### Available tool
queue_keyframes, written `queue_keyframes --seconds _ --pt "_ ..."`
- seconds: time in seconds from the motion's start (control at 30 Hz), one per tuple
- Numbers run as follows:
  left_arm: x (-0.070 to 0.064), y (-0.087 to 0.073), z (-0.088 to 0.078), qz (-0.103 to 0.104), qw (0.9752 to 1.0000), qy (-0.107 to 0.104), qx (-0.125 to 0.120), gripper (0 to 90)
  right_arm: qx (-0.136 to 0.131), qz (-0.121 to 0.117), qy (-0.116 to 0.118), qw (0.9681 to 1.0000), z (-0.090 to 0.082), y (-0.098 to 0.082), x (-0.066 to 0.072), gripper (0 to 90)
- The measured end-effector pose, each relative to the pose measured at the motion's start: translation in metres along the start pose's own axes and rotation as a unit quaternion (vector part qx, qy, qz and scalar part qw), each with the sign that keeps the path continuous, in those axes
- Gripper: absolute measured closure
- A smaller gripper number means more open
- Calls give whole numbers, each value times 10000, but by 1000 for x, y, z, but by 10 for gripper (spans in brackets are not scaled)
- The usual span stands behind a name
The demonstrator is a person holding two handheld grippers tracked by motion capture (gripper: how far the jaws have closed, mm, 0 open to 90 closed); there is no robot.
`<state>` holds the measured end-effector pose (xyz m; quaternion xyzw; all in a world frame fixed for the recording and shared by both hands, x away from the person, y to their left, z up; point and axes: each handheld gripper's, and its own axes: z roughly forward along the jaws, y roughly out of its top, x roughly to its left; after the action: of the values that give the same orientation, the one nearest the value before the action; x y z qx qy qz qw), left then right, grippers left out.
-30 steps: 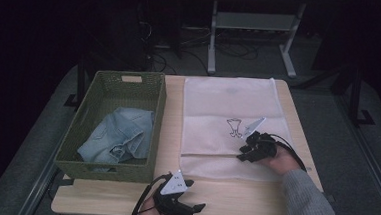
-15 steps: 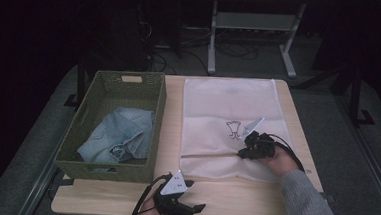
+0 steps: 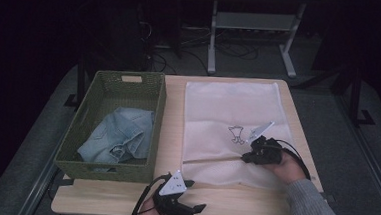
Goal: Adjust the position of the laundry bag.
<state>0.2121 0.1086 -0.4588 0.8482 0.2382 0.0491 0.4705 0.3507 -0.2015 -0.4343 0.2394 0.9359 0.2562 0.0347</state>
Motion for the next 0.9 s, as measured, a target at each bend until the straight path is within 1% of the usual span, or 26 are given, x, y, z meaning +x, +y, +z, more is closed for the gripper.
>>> queue_keyframes --seconds 0.17,0.4,0.47,0.5,0.57,0.67,0.73,0.83,0.9 --pt "1 0 -1 -30 10000 -25 -22 203 -141 65 52 9999 -2 -7 11 861" --pt "1 0 -1 -59 10000 -40 -30 203 -238 58 75 9997 -3 -13 20 859" --pt "1 0 -2 -76 10000 -40 -48 203 -246 111 75 9996 -3 -14 22 858" --pt "1 0 -2 -93 9999 -44 -60 203 -274 87 71 9996 -3 -15 23 858" --pt "2 0 -2 -125 9999 -57 -67 203 -323 155 113 9993 -2 -16 25 856" --pt "4 0 -3 -166 9998 -85 -87 203 -398 178 154 9989 -1 -19 31 855" --pt "4 0 -3 -175 9998 -103 -76 203 -384 198 170 9989 -1 -20 32 853" --pt "5 0 -4 -199 9997 -113 -88 203 -471 231 175 9985 0 -22 34 832" --pt "5 0 -4 -200 9997 -112 -81 203 -538 275 175 9980 -1 -24 35 787"
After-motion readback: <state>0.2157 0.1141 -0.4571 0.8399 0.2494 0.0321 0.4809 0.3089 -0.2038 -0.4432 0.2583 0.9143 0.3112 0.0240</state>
